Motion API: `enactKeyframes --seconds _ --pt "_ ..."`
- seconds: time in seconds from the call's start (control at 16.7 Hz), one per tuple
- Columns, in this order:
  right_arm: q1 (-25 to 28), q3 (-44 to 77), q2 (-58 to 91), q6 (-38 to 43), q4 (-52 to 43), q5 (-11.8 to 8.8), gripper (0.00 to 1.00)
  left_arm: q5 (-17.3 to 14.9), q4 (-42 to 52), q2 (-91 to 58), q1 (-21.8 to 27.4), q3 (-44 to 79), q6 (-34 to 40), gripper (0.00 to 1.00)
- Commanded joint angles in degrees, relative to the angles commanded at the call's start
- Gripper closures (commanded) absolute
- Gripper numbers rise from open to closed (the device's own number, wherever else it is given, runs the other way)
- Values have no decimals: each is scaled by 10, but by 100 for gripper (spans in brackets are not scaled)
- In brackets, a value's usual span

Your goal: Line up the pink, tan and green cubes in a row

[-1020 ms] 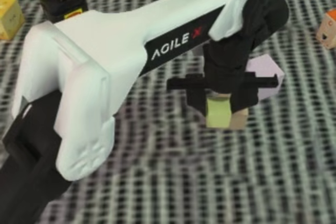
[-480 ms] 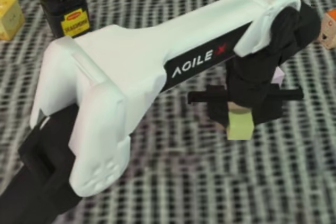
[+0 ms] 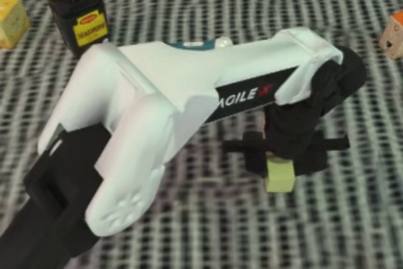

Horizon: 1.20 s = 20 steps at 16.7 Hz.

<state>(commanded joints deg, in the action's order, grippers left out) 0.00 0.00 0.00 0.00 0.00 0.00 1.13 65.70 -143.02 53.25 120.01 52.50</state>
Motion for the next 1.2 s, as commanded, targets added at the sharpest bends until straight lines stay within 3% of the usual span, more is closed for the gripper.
enactKeyframes --seconds 0.24,1.02,1.2 --pt "0 0 0 0 0 0 0 0 -1 0 0 -1 0 100" --pt "0 0 0 0 0 0 0 0 -1 0 0 -1 0 2" --pt "0 0 0 0 0 0 0 0 -1 0 0 -1 0 0"
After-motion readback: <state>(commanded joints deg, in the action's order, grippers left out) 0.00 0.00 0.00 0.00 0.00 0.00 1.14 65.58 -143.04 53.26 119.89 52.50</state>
